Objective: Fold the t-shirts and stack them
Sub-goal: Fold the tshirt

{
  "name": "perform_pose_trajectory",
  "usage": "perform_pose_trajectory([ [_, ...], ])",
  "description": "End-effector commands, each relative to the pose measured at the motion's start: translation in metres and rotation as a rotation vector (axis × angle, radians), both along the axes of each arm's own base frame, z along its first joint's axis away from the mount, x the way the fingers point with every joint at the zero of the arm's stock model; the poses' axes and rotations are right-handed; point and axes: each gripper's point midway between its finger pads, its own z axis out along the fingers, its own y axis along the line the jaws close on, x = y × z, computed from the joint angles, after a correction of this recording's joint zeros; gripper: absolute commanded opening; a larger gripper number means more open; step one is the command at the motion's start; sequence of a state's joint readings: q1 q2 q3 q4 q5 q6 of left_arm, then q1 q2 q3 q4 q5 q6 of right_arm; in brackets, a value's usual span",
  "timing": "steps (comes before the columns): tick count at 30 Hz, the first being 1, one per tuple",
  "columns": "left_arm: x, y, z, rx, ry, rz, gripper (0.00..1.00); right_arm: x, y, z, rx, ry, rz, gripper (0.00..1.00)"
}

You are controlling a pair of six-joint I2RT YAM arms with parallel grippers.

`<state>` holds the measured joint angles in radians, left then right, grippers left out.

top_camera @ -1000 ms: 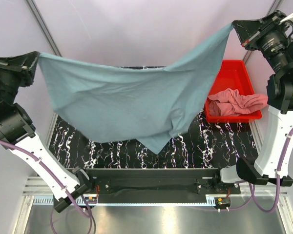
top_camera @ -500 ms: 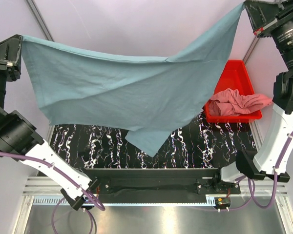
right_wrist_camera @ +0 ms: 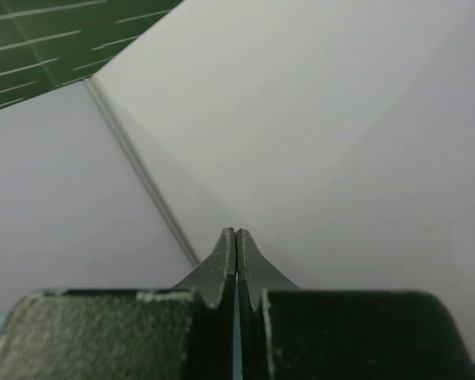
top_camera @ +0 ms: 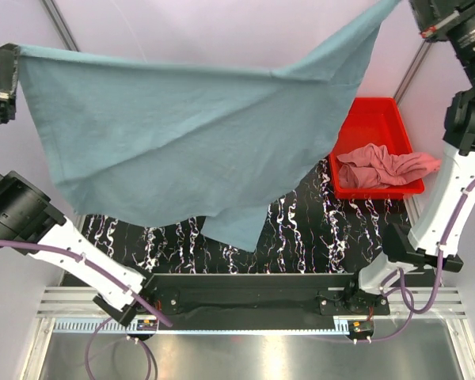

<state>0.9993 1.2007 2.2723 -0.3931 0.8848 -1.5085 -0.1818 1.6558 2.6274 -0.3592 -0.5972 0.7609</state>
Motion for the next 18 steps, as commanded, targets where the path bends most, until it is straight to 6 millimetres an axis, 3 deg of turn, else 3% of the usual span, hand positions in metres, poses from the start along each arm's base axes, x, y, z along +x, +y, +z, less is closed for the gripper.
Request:
perform_pose_trajectory([
  [1,0.008,0.022,-0.020,-0.034,0.064,0.029,0.00,-0.019,-0.039,0.009,-0.070,-0.061,-0.182,0.00],
  [2,-0.008,0.003,-0.007,0.020,-0.027,0.063,0.00,-0.019,-0.040,0.006,-0.050,-0.039,-0.177,0.00],
  [3,-0.002,0.014,-0.018,-0.059,-0.023,0.053,0.00,-0.008,-0.039,-0.003,-0.023,0.004,-0.132,0.00],
  [4,-0.007,0.007,-0.016,-0.033,-0.042,0.083,0.00,-0.011,-0.030,0.013,-0.014,-0.092,-0.063,0.00],
  [5,-0.005,0.017,-0.021,-0.060,-0.020,0.134,0.00,-0.013,-0.021,0.017,0.100,-0.069,0.048,0.00],
  [7,-0.003,0.012,-0.021,0.045,0.032,0.142,0.00,0.015,-0.025,0.002,0.155,-0.015,0.056,0.00],
  [8,0.013,0.042,-0.034,-0.014,0.101,0.145,0.00,0.003,-0.023,0.014,0.095,-0.063,0.024,0.00],
  [10,0.018,0.049,-0.031,-0.050,0.103,0.089,0.00,0.015,-0.036,0.005,0.078,-0.021,-0.043,0.00],
  [12,0.015,0.044,-0.016,-0.036,0.039,0.075,0.00,0.016,-0.038,0.006,0.093,-0.029,-0.027,0.00],
  [14,0.008,0.032,0.002,0.014,-0.027,0.078,0.00,0.014,-0.028,0.013,0.110,-0.060,0.048,0.00],
  [16,0.011,0.033,0.008,0.002,-0.037,0.049,0.00,0.013,-0.017,0.013,0.097,-0.063,0.080,0.00],
  [17,0.011,0.024,0.014,0.013,-0.054,0.020,0.00,0.021,-0.017,0.010,0.094,-0.054,0.086,0.00],
  [18,0.012,0.022,0.016,0.003,-0.059,0.002,0.00,0.014,-0.013,0.017,0.090,-0.075,0.102,0.00],
])
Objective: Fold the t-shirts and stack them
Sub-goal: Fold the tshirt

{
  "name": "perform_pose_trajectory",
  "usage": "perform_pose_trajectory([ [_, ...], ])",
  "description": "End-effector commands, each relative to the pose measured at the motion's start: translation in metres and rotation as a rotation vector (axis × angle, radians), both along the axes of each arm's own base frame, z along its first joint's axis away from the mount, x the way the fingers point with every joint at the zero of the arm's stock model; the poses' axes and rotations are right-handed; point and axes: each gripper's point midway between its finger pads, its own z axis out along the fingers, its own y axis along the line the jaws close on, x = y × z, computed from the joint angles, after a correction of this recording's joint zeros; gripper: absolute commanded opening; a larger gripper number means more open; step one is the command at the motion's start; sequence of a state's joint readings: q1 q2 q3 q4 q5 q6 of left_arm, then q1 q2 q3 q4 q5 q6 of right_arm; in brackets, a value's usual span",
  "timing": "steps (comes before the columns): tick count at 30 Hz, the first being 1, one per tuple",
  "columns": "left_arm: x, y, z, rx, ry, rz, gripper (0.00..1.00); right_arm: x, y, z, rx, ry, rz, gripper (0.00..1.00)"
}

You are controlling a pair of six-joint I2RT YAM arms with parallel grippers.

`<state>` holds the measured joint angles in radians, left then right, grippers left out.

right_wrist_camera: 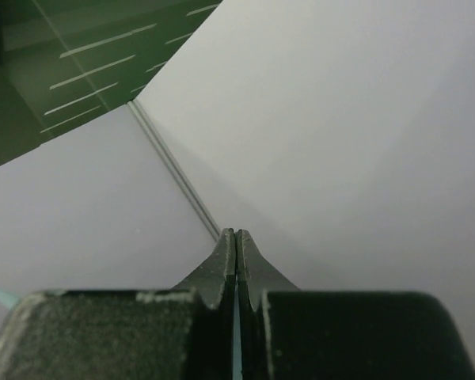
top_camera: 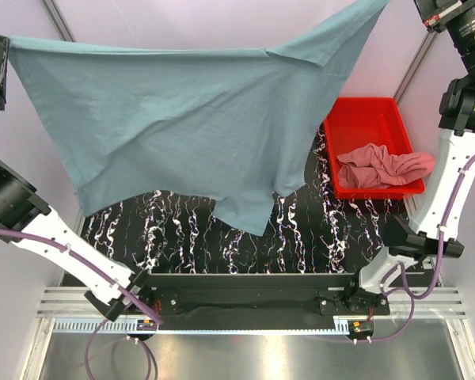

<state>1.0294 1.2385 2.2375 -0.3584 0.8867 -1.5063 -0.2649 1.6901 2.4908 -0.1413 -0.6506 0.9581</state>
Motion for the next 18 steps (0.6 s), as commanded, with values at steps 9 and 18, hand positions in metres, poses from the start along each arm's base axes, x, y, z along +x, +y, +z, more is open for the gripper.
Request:
perform_pose_trajectory([
  [9,-0.020,-0.058,0.029,0.019,-0.087,-0.215,0.00,-0.079,0.051,0.032,-0.077,-0.117,0.208,0.00],
  [18,-0.025,-0.082,-0.028,0.113,0.049,-0.303,0.00,-0.139,0.072,0.031,-0.177,-0.167,0.243,0.00],
])
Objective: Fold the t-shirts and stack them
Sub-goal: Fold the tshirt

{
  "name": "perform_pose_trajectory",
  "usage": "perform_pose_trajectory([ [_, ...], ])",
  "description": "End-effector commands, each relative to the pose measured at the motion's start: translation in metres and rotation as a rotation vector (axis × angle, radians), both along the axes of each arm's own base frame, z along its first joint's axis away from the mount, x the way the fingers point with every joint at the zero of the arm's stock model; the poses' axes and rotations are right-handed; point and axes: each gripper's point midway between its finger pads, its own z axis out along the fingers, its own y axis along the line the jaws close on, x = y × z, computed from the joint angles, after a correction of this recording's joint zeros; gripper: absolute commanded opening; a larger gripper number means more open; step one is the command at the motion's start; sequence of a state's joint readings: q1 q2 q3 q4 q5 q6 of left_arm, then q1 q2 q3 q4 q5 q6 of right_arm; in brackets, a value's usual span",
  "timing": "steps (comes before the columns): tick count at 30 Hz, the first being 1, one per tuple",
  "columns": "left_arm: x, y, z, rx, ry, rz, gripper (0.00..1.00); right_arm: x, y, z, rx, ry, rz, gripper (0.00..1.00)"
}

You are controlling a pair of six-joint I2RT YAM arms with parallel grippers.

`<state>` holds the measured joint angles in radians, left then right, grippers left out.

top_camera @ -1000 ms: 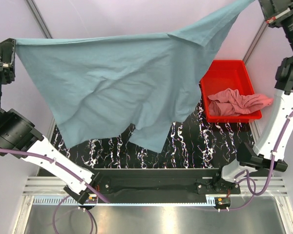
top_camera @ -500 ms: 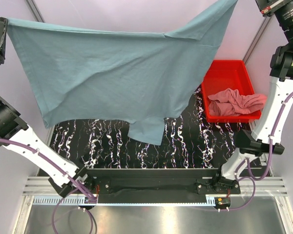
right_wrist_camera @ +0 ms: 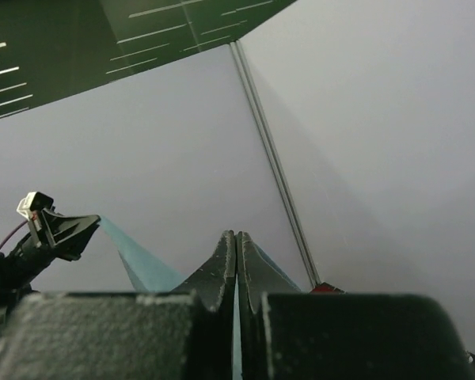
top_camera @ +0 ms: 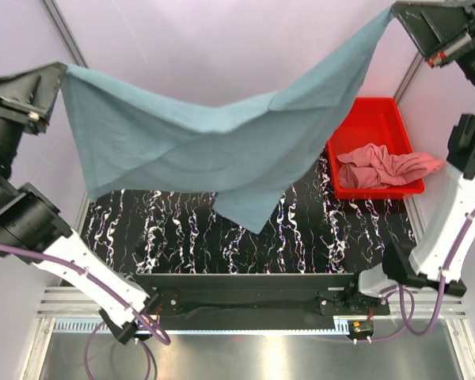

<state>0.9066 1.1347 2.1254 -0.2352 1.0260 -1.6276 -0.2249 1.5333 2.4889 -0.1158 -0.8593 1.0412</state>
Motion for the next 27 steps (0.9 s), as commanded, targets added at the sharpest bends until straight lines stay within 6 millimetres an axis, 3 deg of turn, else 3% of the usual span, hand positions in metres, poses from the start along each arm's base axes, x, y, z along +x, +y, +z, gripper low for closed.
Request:
perform_pose_trajectory([
  [1,0.010,0.012,-0.021,0.043,-0.004,0.022,0.00,-0.018,0.007,0.004,-0.042,-0.077,0.011,0.00],
  [3,0.020,0.021,-0.025,0.073,-0.027,0.075,0.00,0.008,-0.003,-0.006,-0.037,-0.055,-0.040,0.00],
  [5,0.049,0.021,-0.033,0.011,0.010,0.035,0.00,0.037,-0.011,-0.021,-0.054,-0.013,-0.069,0.00],
  [6,0.063,0.019,-0.040,0.078,0.011,0.051,0.00,0.049,-0.014,-0.027,-0.060,0.002,-0.086,0.00],
  [7,0.092,0.029,-0.053,0.043,0.061,0.093,0.00,0.066,-0.019,-0.036,-0.066,0.023,-0.097,0.00],
  [8,0.102,0.002,-0.058,0.054,0.069,0.009,0.00,0.078,-0.022,-0.044,-0.066,0.042,-0.105,0.00],
  [9,0.110,-0.005,-0.061,0.093,0.064,0.010,0.00,0.087,-0.025,-0.047,-0.069,0.049,-0.112,0.00],
  [10,0.128,0.001,-0.070,0.086,0.113,0.066,0.00,0.112,-0.029,-0.063,-0.075,0.095,-0.116,0.00],
  [11,0.128,-0.013,-0.067,0.145,0.096,0.054,0.00,0.112,-0.028,-0.057,-0.088,0.074,-0.117,0.00],
  [12,0.118,-0.015,-0.048,0.164,0.050,0.068,0.00,0.120,-0.028,-0.060,-0.095,0.083,-0.118,0.00],
  [13,0.137,-0.014,-0.057,0.176,0.103,0.064,0.00,0.147,-0.031,-0.079,-0.099,0.143,-0.118,0.00],
  [14,0.141,-0.017,-0.053,0.213,0.089,0.060,0.00,0.140,-0.027,-0.067,-0.112,0.097,-0.119,0.00],
  [15,0.130,-0.020,-0.030,0.240,0.020,0.065,0.00,0.146,-0.025,-0.067,-0.116,0.090,-0.131,0.00],
  [16,0.151,-0.019,-0.042,0.282,0.050,0.068,0.00,0.154,-0.020,-0.072,-0.144,0.083,-0.148,0.00],
  [19,0.166,-0.020,-0.042,0.361,0.023,0.078,0.00,0.168,-0.021,-0.080,-0.186,0.069,-0.221,0.00],
  [21,0.172,-0.022,-0.046,0.438,-0.003,0.096,0.00,0.173,-0.014,-0.083,-0.221,0.050,-0.273,0.00],
  [22,0.177,-0.019,-0.051,0.461,0.004,0.127,0.00,0.184,-0.015,-0.097,-0.274,0.063,-0.301,0.00],
  [23,0.178,-0.021,-0.054,0.517,-0.007,0.143,0.00,0.180,-0.014,-0.091,-0.292,0.032,-0.323,0.00],
  [25,0.184,-0.015,-0.064,0.553,0.025,0.182,0.00,0.189,-0.014,-0.101,-0.345,0.037,-0.382,0.00],
  [26,0.183,-0.023,-0.067,0.602,0.017,0.178,0.00,0.187,-0.013,-0.099,-0.358,0.022,-0.401,0.00],
  [27,0.182,-0.024,-0.070,0.626,0.024,0.187,0.00,0.187,-0.002,-0.102,-0.368,0.032,-0.413,0.00],
])
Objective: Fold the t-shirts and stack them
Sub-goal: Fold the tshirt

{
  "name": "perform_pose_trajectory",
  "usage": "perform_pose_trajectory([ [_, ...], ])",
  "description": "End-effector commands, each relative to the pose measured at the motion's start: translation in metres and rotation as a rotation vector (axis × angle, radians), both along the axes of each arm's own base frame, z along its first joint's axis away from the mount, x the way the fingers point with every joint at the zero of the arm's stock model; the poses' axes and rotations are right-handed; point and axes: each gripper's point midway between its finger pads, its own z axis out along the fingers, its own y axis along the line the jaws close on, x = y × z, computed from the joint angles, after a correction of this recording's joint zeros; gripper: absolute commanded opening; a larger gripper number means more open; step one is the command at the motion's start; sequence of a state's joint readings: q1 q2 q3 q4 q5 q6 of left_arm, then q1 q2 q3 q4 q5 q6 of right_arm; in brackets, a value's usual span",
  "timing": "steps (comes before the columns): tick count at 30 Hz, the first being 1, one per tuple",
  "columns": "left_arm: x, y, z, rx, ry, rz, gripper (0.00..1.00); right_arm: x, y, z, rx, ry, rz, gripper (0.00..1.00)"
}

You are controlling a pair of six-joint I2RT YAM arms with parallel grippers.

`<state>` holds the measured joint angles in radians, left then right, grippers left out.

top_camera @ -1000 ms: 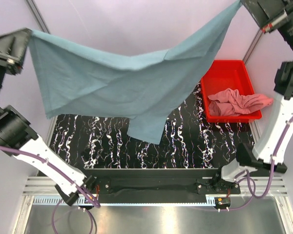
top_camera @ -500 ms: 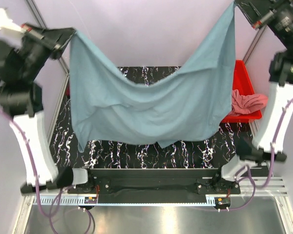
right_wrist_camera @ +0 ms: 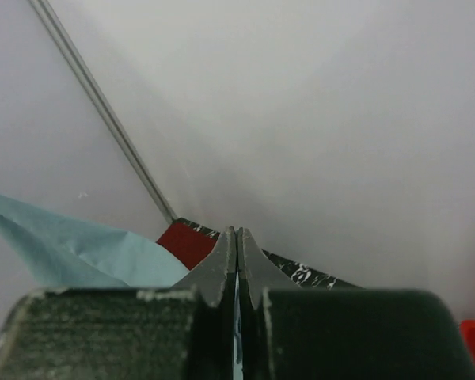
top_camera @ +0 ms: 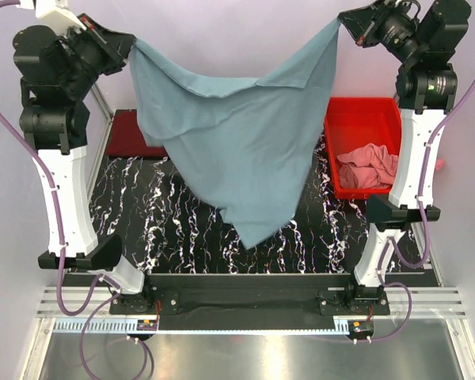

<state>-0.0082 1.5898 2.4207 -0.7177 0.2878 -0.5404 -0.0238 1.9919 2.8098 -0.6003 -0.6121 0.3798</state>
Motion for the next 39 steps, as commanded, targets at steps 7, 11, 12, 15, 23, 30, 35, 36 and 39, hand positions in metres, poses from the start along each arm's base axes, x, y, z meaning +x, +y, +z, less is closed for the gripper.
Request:
perform_pose_trajectory([
  [7,-0.077,0.018,0.033,0.197,-0.155,0.180,0.00,-0.090,0.017,0.065,-0.209,-0.269,-0.211,0.00],
  [11,-0.129,0.025,0.053,0.160,-0.229,0.196,0.00,-0.135,0.006,0.067,-0.154,-0.290,-0.238,0.00],
  [12,-0.139,0.027,0.055,0.151,-0.241,0.197,0.00,-0.150,0.004,0.073,-0.143,-0.306,-0.238,0.00],
  [15,-0.180,0.031,0.065,0.116,-0.295,0.196,0.00,-0.204,-0.004,0.090,-0.108,-0.367,-0.226,0.00],
  [23,-0.289,0.046,0.081,0.063,-0.435,0.210,0.00,-0.325,-0.021,0.108,-0.056,-0.468,-0.188,0.00],
  [30,-0.340,0.046,0.084,0.011,-0.504,0.175,0.00,-0.413,-0.029,0.131,0.029,-0.586,-0.134,0.00],
  [35,-0.307,0.048,0.067,0.055,-0.427,0.208,0.00,-0.374,-0.022,0.122,0.029,-0.508,-0.133,0.00],
  [36,-0.294,0.047,0.064,0.068,-0.405,0.210,0.00,-0.362,-0.019,0.121,0.024,-0.502,-0.132,0.00],
  [39,-0.249,0.049,0.042,0.105,-0.314,0.247,0.00,-0.296,-0.009,0.094,-0.012,-0.400,-0.142,0.00],
])
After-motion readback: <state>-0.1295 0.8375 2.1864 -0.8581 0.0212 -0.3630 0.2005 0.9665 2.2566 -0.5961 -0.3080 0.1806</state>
